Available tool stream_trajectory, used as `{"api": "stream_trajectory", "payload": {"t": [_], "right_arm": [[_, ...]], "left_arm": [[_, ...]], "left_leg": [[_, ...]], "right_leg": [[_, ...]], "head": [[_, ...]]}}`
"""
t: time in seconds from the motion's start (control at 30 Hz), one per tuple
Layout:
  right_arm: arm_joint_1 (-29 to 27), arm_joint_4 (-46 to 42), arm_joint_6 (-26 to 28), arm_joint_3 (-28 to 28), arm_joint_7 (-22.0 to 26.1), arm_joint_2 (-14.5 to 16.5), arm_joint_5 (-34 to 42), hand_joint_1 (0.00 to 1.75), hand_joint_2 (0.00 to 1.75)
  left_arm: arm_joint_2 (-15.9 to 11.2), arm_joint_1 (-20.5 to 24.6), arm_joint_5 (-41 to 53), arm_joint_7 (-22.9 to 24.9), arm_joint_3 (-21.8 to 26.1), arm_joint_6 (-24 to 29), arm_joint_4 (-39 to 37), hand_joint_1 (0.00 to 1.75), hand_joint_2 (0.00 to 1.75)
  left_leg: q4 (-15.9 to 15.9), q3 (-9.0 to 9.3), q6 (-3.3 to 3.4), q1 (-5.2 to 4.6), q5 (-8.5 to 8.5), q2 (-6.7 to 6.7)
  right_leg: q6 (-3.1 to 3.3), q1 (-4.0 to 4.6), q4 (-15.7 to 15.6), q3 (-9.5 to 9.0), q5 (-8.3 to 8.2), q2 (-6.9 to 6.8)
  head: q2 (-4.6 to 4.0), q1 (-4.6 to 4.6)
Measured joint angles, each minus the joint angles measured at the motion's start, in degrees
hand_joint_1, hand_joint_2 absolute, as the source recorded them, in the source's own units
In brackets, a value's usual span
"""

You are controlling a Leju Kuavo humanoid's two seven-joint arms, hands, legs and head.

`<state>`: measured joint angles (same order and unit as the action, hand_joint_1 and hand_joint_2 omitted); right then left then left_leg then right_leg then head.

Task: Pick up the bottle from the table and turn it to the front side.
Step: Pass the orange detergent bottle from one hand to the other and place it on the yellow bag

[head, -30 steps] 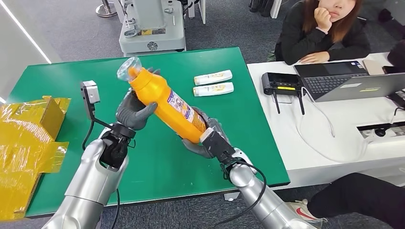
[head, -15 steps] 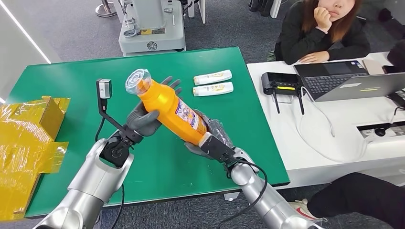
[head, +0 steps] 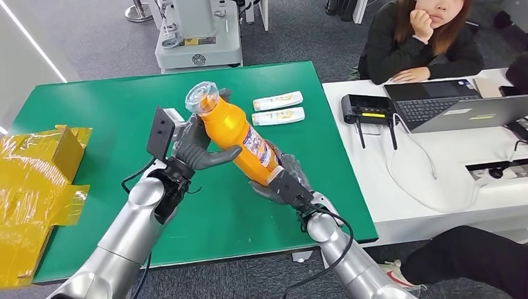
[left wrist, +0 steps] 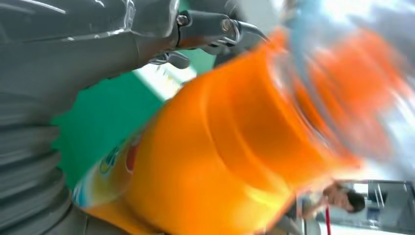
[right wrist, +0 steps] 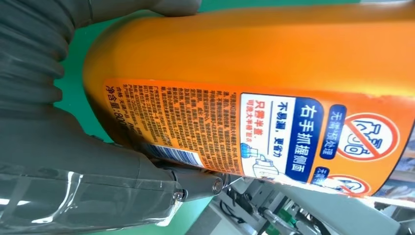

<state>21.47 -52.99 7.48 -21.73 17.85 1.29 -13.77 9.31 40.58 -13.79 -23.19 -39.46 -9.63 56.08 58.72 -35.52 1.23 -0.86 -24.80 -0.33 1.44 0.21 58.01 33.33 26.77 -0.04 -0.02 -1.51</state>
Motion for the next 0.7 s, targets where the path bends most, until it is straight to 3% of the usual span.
{"api": "stream_trajectory", "payload": {"t": [0.2, 0.37, 0.57, 0.7], "right_arm": [[0.0, -0.3, -1.4, 0.2, 0.7, 0.3, 1.9, 1.75, 1.75], [0.1, -0.3, -1.9, 0.3, 0.8, 0.5, 2.0, 1.75, 1.75], [0.8, -0.1, -2.3, 0.3, 1.0, 1.0, 1.7, 1.75, 1.75], [1.5, 0.4, -2.5, 0.3, 1.1, 1.4, 1.6, 1.75, 1.75]], "left_arm": [[-0.2, -0.6, 7.5, -4.4, 0.5, 5.0, 1.3, 0.0, 1.75], [-0.2, -1.2, 7.3, -4.6, 1.3, 5.0, 1.7, 0.0, 1.75], [-0.2, -1.5, -3.9, 3.6, 2.5, -7.0, 1.3, 0.0, 1.75], [-0.2, -1.5, -8.5, 6.4, 3.0, -11.1, 0.5, 0.0, 1.75]], "left_leg": [[0.0, -0.01, 0.0, 0.01, 0.0, -0.01], [0.0, -0.01, 0.0, 0.01, 0.0, -0.01], [0.0, -0.01, 0.0, 0.0, 0.01, 0.0], [0.0, -0.01, 0.0, 0.0, 0.01, 0.0]], "right_leg": [[0.0, 0.02, 0.0, 0.0, 0.01, 0.0], [0.0, 0.02, 0.0, 0.0, 0.01, -0.01], [0.0, 0.01, 0.0, 0.0, 0.0, 0.0], [0.0, 0.01, 0.0, 0.0, 0.0, -0.01]], "head": [[0.0, -0.01], [0.0, -0.02], [0.0, -0.01], [0.0, -0.01]]}}
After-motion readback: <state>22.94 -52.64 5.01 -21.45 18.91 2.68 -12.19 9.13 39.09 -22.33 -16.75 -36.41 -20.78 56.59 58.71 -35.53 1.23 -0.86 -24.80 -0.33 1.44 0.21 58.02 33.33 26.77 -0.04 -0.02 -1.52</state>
